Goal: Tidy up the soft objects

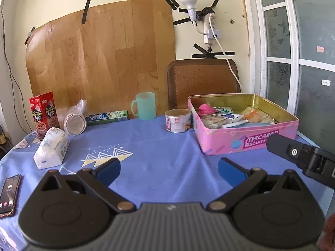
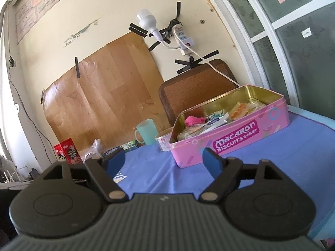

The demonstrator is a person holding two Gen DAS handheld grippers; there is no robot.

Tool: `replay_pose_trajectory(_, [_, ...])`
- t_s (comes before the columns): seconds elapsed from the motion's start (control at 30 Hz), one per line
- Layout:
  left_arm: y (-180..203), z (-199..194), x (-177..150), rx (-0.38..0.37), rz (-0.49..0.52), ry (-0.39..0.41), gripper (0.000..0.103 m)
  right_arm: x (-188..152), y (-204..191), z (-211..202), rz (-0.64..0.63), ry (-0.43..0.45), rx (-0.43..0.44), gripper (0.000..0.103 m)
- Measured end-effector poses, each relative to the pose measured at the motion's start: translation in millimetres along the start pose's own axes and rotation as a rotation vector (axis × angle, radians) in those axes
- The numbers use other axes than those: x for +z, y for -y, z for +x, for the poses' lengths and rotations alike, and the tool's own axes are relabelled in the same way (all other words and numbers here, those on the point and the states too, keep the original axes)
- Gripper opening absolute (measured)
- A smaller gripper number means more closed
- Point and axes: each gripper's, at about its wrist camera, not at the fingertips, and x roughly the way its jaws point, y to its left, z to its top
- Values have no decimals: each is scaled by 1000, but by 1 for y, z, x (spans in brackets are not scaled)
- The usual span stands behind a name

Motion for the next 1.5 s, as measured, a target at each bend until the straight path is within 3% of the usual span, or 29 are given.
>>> replay_pose_trajectory(0.37, [1,-3,-1,-43,22,12,103,1,3,0,-3,1,1,83])
replay_pose_trajectory(1.5, [-2,18,-9,35,30,-108,103,-1,3,0,-41,16,-2,83])
